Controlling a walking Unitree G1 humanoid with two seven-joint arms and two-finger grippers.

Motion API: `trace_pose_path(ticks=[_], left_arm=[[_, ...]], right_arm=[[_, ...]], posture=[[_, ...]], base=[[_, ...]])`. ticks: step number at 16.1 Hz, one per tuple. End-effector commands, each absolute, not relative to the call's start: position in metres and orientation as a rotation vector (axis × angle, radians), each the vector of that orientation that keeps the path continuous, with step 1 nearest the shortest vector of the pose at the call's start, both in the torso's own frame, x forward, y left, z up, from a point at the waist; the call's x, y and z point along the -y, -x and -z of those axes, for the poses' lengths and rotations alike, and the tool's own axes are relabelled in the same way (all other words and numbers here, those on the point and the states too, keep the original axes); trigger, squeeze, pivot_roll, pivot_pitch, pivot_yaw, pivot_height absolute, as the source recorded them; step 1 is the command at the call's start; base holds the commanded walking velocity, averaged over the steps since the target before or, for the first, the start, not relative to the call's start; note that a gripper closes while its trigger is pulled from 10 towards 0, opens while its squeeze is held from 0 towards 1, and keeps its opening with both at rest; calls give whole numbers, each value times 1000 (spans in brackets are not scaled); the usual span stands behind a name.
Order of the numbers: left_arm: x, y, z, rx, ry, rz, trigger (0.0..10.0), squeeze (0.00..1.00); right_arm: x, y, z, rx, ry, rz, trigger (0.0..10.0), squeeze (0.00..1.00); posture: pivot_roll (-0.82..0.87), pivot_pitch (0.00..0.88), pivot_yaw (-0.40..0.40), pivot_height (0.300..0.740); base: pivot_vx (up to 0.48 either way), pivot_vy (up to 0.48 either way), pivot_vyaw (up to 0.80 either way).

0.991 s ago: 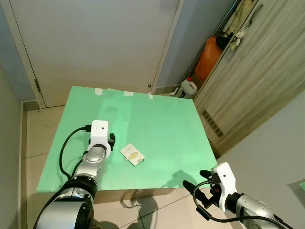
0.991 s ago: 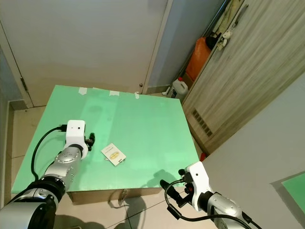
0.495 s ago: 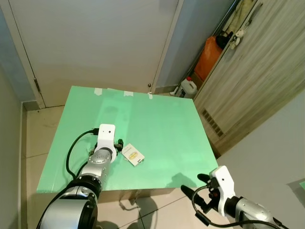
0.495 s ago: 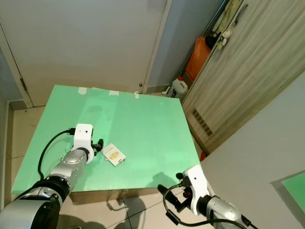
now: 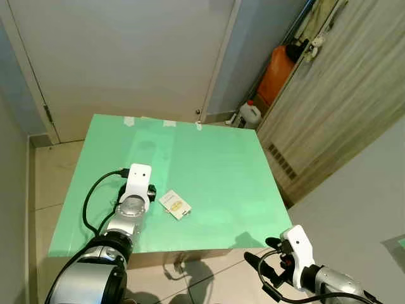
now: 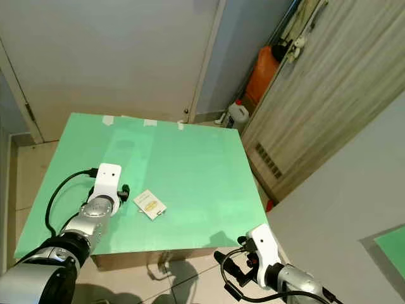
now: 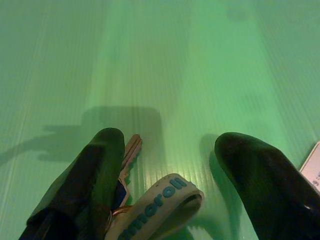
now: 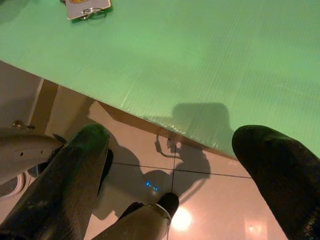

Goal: Hang keys on a hook

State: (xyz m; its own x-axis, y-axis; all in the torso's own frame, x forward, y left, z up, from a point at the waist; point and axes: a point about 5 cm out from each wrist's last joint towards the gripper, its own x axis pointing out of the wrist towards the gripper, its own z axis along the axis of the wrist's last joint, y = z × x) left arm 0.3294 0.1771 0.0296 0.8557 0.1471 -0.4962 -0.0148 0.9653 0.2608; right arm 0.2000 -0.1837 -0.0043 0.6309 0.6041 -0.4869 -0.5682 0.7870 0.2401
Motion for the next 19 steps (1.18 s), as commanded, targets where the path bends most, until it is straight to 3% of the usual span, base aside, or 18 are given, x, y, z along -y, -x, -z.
trace_pose_path(ticks=[1,6,7,8,9,15,19], left_arm=[[-171,-328,-27,-559,-262,-65,10000,0],[-169,-315,-9,-707,-217,-20,10000,0],[-171,-311,-5,-743,-196,-32,8863,0],[-171,-311,-5,-743,-196,-32,8863,0],[-174,-307,-1,-782,-191,-36,0,0],[-189,-311,-8,-717,-272,-84,0,0],[-182,-317,-15,-630,-203,-69,0,0]], right_arm=[[192,-199,6,-592,-55,-654,10000,0],[193,-194,14,-606,-60,-657,10000,0],[194,-193,15,-607,-60,-659,10000,0],[194,-193,15,-607,-60,-659,10000,0],[193,-193,16,-606,-56,-658,10000,0],[189,-196,24,-621,-53,-649,10000,0],[194,-193,27,-626,-49,-650,10000,0]], posture=[[-127,91,-199,740],[-124,90,-200,740],[-126,93,-201,740],[-126,93,-201,740],[-128,96,-204,740],[-127,105,-208,740],[-126,107,-212,740]], base=[[0,0,0],[0,0,0],[0,0,0],[0,0,0],[0,0,0],[0,0,0],[0,0,0]])
